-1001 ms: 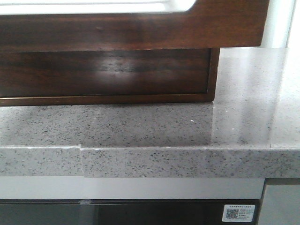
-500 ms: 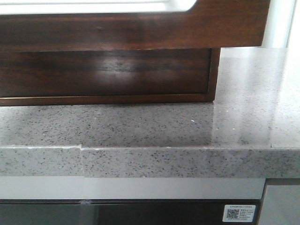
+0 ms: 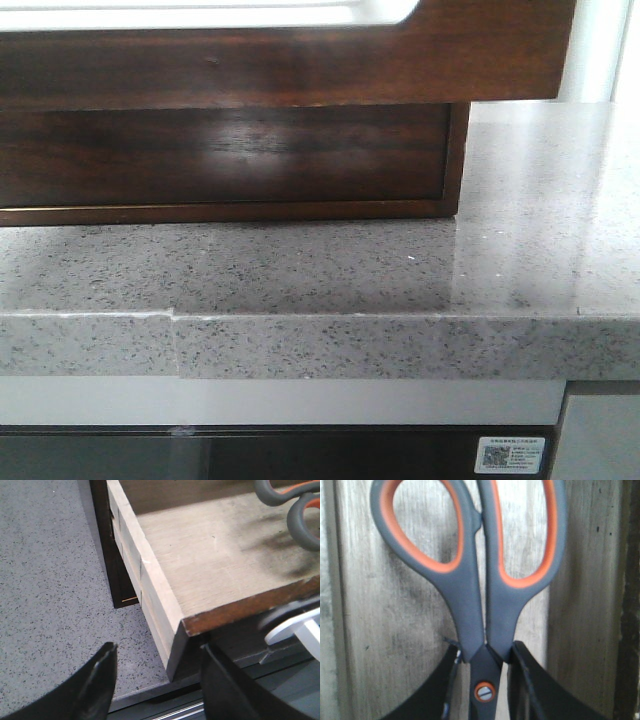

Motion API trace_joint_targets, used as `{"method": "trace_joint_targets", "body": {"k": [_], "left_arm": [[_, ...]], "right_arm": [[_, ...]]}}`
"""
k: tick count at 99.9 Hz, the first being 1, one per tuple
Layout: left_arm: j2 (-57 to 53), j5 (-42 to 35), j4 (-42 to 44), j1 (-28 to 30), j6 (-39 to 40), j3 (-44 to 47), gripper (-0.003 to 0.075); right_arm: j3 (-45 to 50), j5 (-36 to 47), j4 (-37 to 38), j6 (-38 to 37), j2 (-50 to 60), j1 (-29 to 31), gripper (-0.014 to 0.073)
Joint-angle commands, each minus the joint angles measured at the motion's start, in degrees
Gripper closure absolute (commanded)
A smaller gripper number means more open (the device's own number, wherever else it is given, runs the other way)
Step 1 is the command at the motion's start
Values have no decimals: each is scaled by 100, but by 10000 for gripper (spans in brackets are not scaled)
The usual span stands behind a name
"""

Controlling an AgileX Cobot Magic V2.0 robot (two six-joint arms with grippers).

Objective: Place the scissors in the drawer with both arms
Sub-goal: 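Carry the scissors with the right gripper over the open drawer, then lower the scissors into the drawer and open the right gripper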

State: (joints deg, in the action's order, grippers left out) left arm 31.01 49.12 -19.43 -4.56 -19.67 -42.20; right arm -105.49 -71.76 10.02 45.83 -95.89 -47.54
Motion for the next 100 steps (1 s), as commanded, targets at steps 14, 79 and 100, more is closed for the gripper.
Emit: {"method": "trace_joint_targets", "body": {"k": [14, 79, 100], "left_arm": [[36, -377, -147, -35, 57, -189, 373], [36, -377, -101, -35, 57, -189, 373], [36, -377, -101, -35, 57, -189, 373]], "right_arm": [[-181, 28, 157, 42, 230, 8, 534], [-327, -304, 201, -1694, 1345, 419, 384], [632, 282, -856, -2558, 2337, 2094, 384]]}}
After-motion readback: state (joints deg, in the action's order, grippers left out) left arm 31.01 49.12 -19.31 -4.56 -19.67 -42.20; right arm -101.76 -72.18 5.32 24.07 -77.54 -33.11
